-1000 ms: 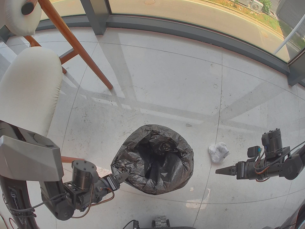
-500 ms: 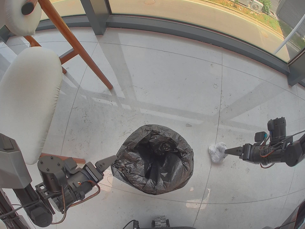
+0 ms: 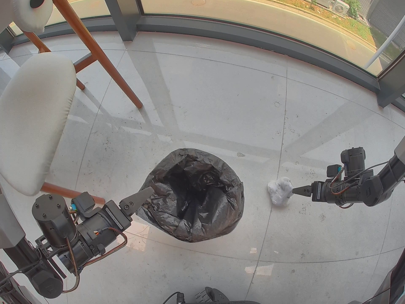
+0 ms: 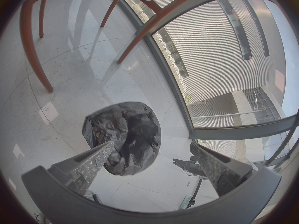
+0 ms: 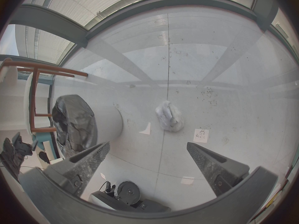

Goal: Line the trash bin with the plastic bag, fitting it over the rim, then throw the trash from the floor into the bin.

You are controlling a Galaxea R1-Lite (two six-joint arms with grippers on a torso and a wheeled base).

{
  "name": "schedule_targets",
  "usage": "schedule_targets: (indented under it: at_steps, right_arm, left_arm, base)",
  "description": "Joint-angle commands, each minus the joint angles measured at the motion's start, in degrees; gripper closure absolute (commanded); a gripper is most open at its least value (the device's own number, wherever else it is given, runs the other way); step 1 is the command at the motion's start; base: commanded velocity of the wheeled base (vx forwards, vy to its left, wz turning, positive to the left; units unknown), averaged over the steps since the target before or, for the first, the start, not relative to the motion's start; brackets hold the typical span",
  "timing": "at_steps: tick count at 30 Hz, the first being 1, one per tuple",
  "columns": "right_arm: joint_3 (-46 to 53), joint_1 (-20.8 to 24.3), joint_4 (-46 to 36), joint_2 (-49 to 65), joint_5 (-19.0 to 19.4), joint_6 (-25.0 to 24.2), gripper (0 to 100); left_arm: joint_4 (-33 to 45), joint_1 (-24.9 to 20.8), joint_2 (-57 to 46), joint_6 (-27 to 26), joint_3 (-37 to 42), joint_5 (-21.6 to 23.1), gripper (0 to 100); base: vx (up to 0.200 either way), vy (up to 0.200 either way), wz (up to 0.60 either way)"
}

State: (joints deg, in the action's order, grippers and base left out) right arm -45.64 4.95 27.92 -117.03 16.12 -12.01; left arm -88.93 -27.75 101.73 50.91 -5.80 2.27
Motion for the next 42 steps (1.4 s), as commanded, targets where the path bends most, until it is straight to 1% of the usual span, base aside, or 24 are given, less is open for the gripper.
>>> schedule_targets:
  at_steps: [1, 3, 6, 10, 11, 12, 16, 27, 31, 32, 34, 38, 42]
  right_arm:
    - [-5.7, 1.6, -0.3, -6.2, -2.1, 0.4, 0]
    - [-8.1, 2.5, -0.5, -7.2, -2.8, 0.3, 0]
    - [-10.9, 4.6, -0.6, -8.4, -3.4, 0.4, 0]
    - [-13.0, 7.0, -0.7, -10.0, -3.7, 0.5, 0]
    - [-13.1, 7.0, -0.7, -10.1, -3.7, 0.5, 0]
    - [-13.9, 7.7, -0.7, -10.8, -3.8, 0.5, 0]
    - [-15.4, 8.1, -0.8, -12.0, -4.6, 1.2, 0]
    - [-22.3, 7.7, -0.6, -17.3, -4.7, 3.2, 0]
    - [-23.6, 7.5, -0.7, -18.8, -4.7, 3.8, 0]
    - [-24.3, 7.5, -0.6, -20.3, -4.7, 4.8, 0]
    - [-24.8, 7.4, -0.5, -21.7, -4.7, 5.2, 0]
    - [-26.2, 7.2, -0.1, -24.3, -4.7, 5.4, 0]
    - [-30.6, 7.0, 0.0, -29.4, -4.7, 5.4, 0]
  left_arm:
    - [-0.5, 0.1, -2.4, -1.4, 0.3, -0.1, 0]
    - [-0.5, 0.3, -2.4, -2.7, -0.3, -0.5, 0]
    - [-0.7, 1.5, -2.2, -5.5, -1.7, -0.5, 0]
    - [-0.4, 1.7, -2.4, -6.6, -3.3, -0.4, 0]
    - [-0.4, 1.8, -2.4, -6.7, -3.3, -0.4, 0]
    - [-0.2, 1.8, -2.4, -7.8, -3.0, -0.3, 0]
    - [0.7, 1.9, -2.4, -9.8, -2.7, -0.2, 0]
    - [1.0, 1.8, -2.3, -10.0, -3.6, -0.6, 0]
    - [1.0, 1.7, -2.3, -10.1, -4.0, -0.7, 0]
    - [1.0, 1.6, -2.4, -10.1, -4.0, -0.7, 0]
    - [1.0, 1.6, -2.4, -10.1, -4.2, -0.8, 0]
    - [1.0, 1.6, -2.6, -10.1, -4.0, -0.8, 0]
    - [1.2, 1.6, -4.3, -10.1, -3.8, -2.6, 0]
  base:
    - [-0.2, -0.2, 0.0]
    - [-0.2, -0.2, 0.0]
    - [0.0, 0.0, 0.0]
    - [0.0, 0.0, 0.0]
    - [0.0, 0.0, 0.0]
    - [0.0, 0.0, 0.0]
    - [0.2, 0.0, 0.0]
    - [0.2, 0.0, 0.0]
    - [0.0, 0.0, 0.0]
    - [0.0, 0.0, 0.0]
    - [0.0, 0.0, 0.0]
    - [0.0, 0.0, 0.0]
    - [0.0, 0.0, 0.0]
